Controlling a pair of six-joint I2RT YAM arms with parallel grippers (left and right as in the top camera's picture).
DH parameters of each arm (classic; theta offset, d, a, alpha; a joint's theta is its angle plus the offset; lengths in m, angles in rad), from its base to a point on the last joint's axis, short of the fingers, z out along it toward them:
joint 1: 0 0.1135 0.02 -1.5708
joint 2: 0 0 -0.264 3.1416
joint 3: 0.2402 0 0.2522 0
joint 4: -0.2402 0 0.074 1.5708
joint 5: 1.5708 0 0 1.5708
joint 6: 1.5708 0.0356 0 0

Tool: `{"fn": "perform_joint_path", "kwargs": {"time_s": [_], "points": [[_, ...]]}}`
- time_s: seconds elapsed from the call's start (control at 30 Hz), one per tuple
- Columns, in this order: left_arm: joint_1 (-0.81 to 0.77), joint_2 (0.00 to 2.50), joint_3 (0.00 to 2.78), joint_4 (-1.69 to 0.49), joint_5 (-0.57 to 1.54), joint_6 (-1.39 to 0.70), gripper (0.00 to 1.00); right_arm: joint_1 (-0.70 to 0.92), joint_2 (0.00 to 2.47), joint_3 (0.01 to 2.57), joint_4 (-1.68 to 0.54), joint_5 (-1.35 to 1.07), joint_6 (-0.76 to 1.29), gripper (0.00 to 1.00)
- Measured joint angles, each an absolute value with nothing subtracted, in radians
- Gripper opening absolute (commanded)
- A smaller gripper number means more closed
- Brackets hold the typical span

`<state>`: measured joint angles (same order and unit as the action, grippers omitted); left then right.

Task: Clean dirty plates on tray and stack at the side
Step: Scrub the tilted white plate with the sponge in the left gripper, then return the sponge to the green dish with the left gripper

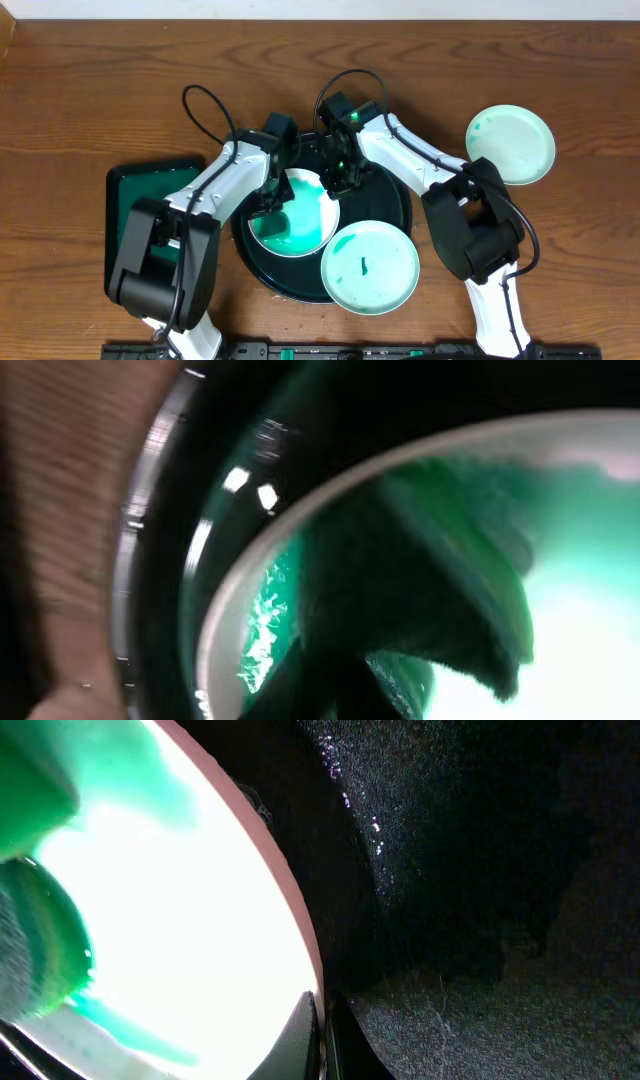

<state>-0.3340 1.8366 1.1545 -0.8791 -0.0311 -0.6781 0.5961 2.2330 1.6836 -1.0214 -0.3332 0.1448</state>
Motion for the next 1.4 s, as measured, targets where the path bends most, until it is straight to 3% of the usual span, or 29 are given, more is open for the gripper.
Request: {"fn": "perform_joint_path", "kwargs": {"time_s": [0.53, 0.8, 1.4], "points": [[-0.324, 1.832, 1.259, -1.007, -0.14, -0.68, 0.07, 0.596, 2.233, 1.684, -1.021, -0.334, 0.145, 0.01], [-0.301, 1.703, 1.299, -1.052, -0.21, -0.676, 0.07, 0.596, 2.233, 1.684, -1.022, -0.333, 0.145, 0.01], [0.172, 1.694, 1.303, -1.078, -0.262, -0.635, 0.08, 0.595, 2.233, 1.684, -1.011, -0.331, 0.145, 0.01]]}}
